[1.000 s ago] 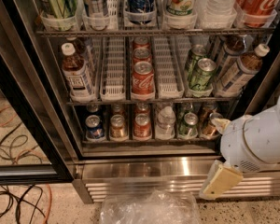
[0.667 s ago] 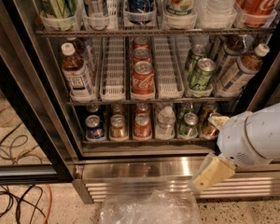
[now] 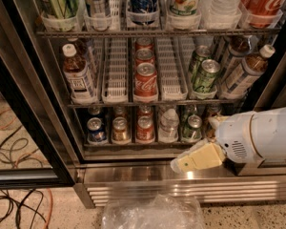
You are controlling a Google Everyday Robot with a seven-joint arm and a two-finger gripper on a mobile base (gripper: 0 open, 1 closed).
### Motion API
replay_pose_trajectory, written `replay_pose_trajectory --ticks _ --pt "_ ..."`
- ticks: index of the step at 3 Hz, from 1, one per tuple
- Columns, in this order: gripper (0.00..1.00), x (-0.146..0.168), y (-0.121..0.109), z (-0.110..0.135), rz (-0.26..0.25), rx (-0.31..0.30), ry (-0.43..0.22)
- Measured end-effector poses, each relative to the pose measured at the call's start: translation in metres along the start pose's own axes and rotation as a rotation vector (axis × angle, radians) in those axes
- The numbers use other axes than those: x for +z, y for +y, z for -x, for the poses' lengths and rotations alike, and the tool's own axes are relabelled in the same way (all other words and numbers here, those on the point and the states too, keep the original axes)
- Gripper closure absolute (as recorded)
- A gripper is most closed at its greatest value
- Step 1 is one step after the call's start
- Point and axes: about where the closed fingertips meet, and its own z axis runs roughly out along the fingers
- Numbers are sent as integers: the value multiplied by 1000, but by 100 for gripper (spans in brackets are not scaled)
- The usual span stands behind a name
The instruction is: Pick orange can from bottom shelf of fridge
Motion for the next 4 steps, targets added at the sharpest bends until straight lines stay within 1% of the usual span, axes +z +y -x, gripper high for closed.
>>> replay_pose_trajectory --ticks 1,2,3,4 --pt "0 0 0 0 1 -3 1" --pt "0 -4 2 2 -56 26 -32" --pt "0 15 10 -13 -96 93 -117" --pt "0 50 11 -22 -122 159 -196"
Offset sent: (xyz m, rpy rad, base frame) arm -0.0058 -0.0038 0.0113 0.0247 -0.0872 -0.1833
